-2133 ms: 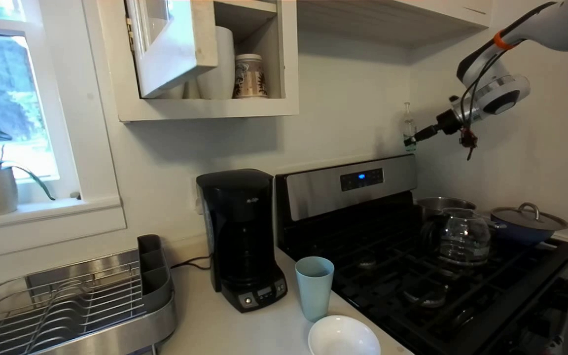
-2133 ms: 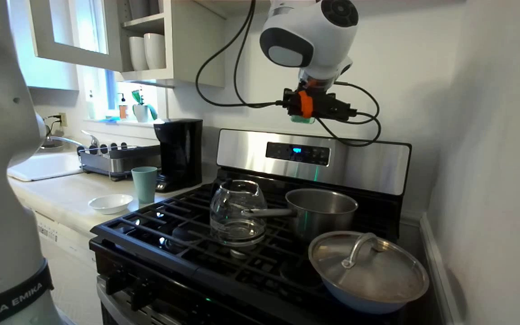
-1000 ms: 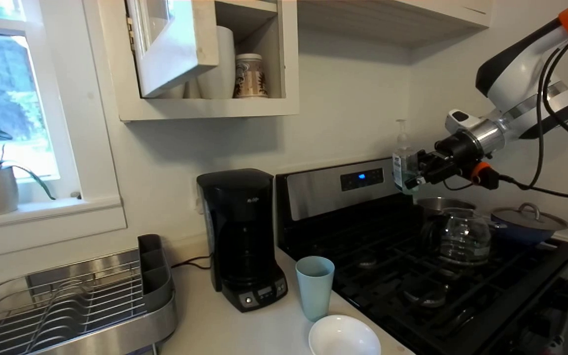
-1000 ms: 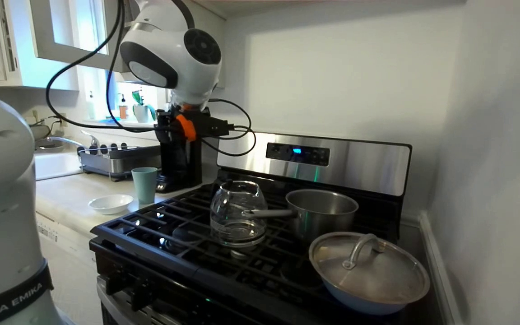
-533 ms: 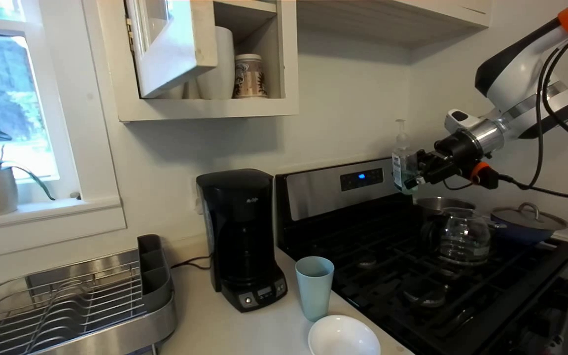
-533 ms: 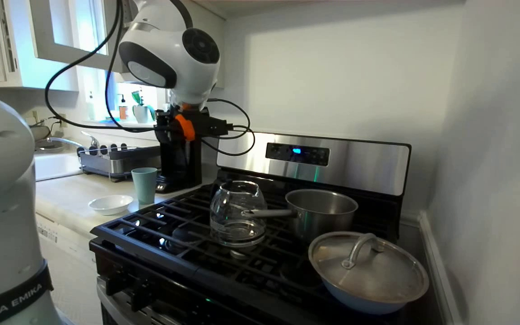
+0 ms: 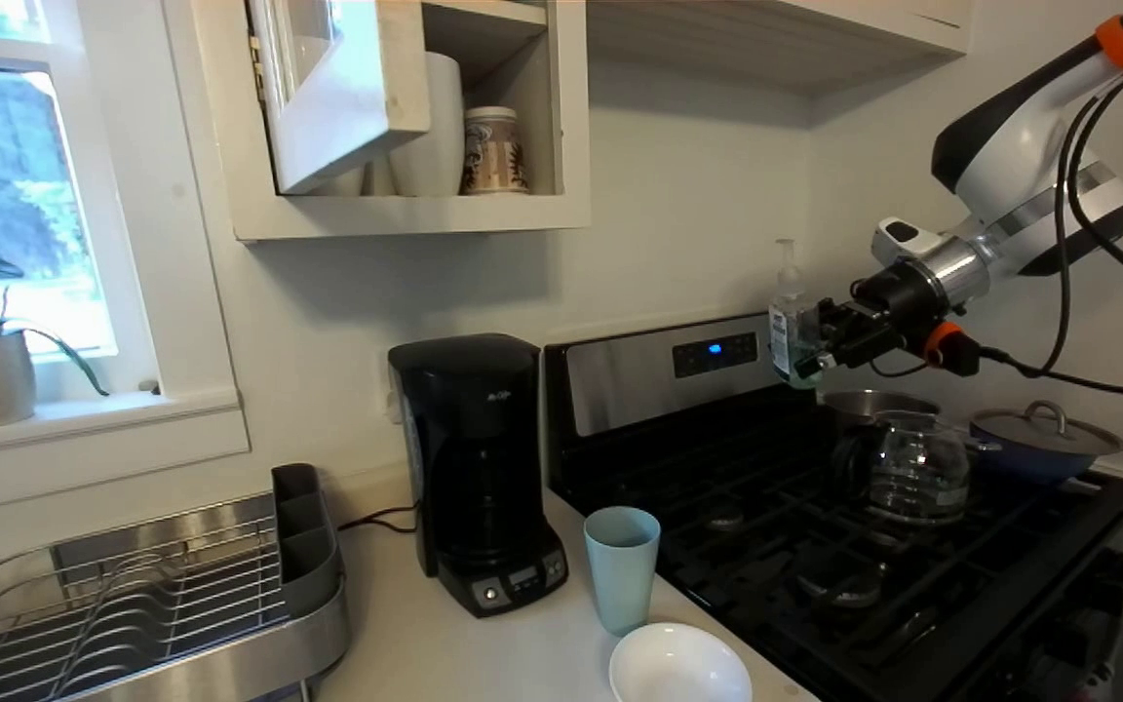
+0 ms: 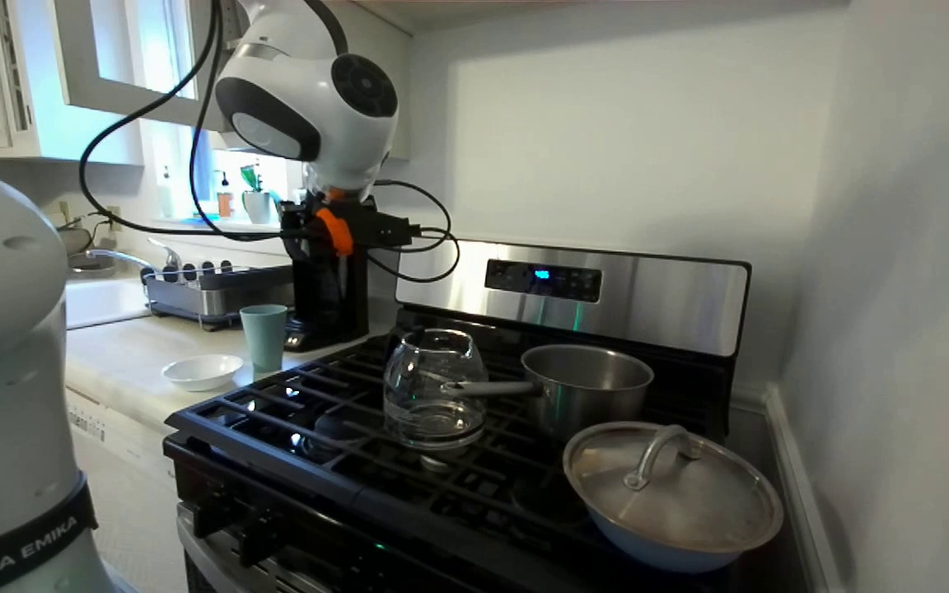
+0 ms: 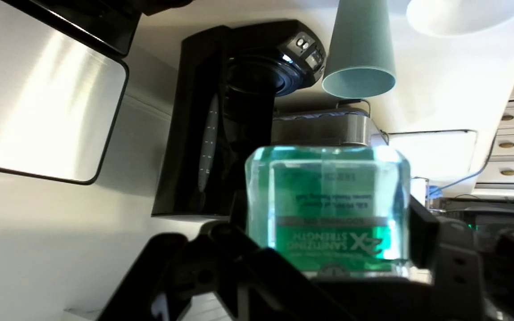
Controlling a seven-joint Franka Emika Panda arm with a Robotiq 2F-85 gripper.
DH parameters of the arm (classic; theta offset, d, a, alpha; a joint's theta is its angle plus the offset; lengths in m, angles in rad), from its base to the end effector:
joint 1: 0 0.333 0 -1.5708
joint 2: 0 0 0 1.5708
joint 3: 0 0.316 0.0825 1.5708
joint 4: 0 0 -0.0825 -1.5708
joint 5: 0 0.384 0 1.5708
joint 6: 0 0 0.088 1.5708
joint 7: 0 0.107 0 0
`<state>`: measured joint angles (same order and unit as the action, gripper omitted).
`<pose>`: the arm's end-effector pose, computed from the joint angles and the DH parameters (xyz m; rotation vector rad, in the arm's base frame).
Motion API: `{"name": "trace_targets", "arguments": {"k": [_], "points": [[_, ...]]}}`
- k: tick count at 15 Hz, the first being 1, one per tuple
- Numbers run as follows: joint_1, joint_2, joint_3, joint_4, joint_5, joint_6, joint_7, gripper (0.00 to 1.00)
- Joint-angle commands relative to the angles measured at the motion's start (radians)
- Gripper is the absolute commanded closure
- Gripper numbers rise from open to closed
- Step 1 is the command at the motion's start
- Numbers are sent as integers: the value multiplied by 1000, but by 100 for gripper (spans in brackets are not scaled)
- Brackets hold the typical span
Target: Remove the bottle from the top of the stove
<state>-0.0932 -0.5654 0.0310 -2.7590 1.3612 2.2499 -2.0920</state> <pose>0.3683 0.0039 0.4026 -2.0481 -1.2797 -1.2433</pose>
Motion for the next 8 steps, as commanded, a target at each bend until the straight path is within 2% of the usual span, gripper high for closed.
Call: {"name": "trace_targets", "arguments": {"k": [1, 4, 8], "points": [[86, 78, 65, 68, 91, 63, -22, 47], [134, 182, 130, 146, 158, 162, -58, 47], [156, 333, 142, 240, 214, 232, -142, 47]]}}
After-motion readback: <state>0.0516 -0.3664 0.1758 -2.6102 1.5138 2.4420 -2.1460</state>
